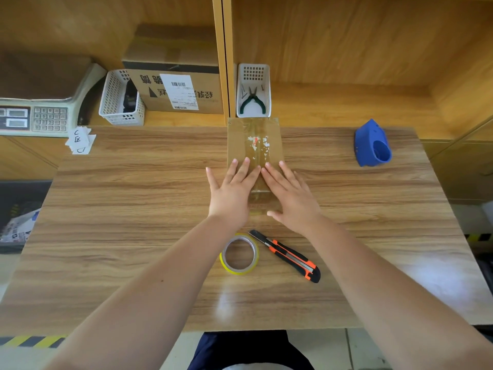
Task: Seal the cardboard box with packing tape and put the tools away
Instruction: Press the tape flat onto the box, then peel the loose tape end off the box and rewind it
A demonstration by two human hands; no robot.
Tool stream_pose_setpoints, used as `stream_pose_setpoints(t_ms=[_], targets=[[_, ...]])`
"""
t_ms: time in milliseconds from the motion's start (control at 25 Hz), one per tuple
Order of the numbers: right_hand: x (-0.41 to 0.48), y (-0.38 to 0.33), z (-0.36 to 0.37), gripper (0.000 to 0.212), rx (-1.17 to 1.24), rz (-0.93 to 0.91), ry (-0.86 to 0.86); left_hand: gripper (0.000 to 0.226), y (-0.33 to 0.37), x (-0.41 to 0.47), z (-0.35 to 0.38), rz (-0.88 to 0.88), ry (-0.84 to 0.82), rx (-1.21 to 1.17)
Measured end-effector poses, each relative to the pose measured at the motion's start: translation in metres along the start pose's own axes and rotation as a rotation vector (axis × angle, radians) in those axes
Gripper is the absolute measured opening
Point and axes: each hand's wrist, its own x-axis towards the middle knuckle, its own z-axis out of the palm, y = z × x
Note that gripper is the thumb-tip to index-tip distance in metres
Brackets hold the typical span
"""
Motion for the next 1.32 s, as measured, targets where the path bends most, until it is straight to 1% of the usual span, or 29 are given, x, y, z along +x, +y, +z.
stream_pose_setpoints(t_ms=[80, 160, 240, 320, 400, 440, 520, 560, 640, 720, 760, 840, 880, 960, 1120, 1200, 1320], targets=[[-0.013, 0.0, -0.006, 0.107, 0.03, -0.045, -0.007, 0.093, 0.007, -0.01, -0.005, -0.041, 0.049, -0.116], [-0.029, 0.0, -0.007, 0.106, 0.081, -0.061, -0.009, 0.093, 0.007, -0.025, -0.006, -0.076, 0.146, -0.223], [-0.046, 0.0, 0.0, 0.105, 0.135, -0.045, -0.047, 0.09, 0.0, -0.04, -0.001, -0.088, 0.231, -0.329], [-0.058, 0.001, 0.013, 0.105, 0.168, -0.019, -0.056, 0.093, -0.013, -0.055, 0.009, -0.09, 0.258, -0.404], [-0.066, 0.001, 0.026, 0.103, 0.204, 0.005, -0.016, 0.096, -0.025, -0.07, 0.021, -0.101, 0.257, -0.452], [-0.07, -0.001, 0.033, 0.102, 0.226, 0.016, 0.004, 0.094, -0.029, -0.076, 0.027, -0.124, 0.243, -0.469], [-0.076, -0.006, 0.048, 0.099, 0.265, 0.041, 0.012, 0.082, -0.034, -0.087, 0.041, -0.15, 0.179, -0.493], [-0.078, -0.009, 0.055, 0.097, 0.285, 0.06, -0.013, 0.074, -0.035, -0.091, 0.047, -0.135, 0.125, -0.511], [-0.08, -0.016, 0.068, 0.09, 0.311, 0.102, -0.148, 0.065, -0.033, -0.097, 0.058, -0.089, -0.038, -0.576], [-0.083, -0.023, 0.082, 0.087, 0.262, 0.117, -0.311, 0.07, -0.027, -0.103, 0.065, -0.068, -0.243, -0.629], [-0.084, -0.026, 0.089, 0.088, 0.231, 0.119, -0.351, 0.076, -0.022, -0.105, 0.068, -0.071, -0.333, -0.63], [-0.084, -0.031, 0.099, 0.091, 0.213, 0.144, -0.355, 0.086, -0.014, -0.105, 0.074, -0.065, -0.454, -0.585], [-0.083, -0.034, 0.103, 0.091, 0.221, 0.165, -0.341, 0.087, -0.009, -0.105, 0.078, -0.047, -0.481, -0.555], [-0.079, -0.037, 0.11, 0.086, 0.254, 0.211, -0.298, 0.082, -0.004, -0.104, 0.083, -0.028, -0.486, -0.526], [-0.075, -0.037, 0.109, 0.074, 0.409, 0.268, -0.201, 0.077, -0.003, -0.102, 0.084, -0.086, -0.456, -0.588], [-0.073, -0.034, 0.103, 0.069, 0.517, 0.31, -0.198, 0.077, -0.005, -0.099, 0.081, -0.11, -0.406, -0.673], [-0.063, -0.025, 0.095, 0.064, 0.667, 0.391, -0.202, 0.076, -0.004, -0.095, 0.075, -0.142, -0.329, -0.888]])
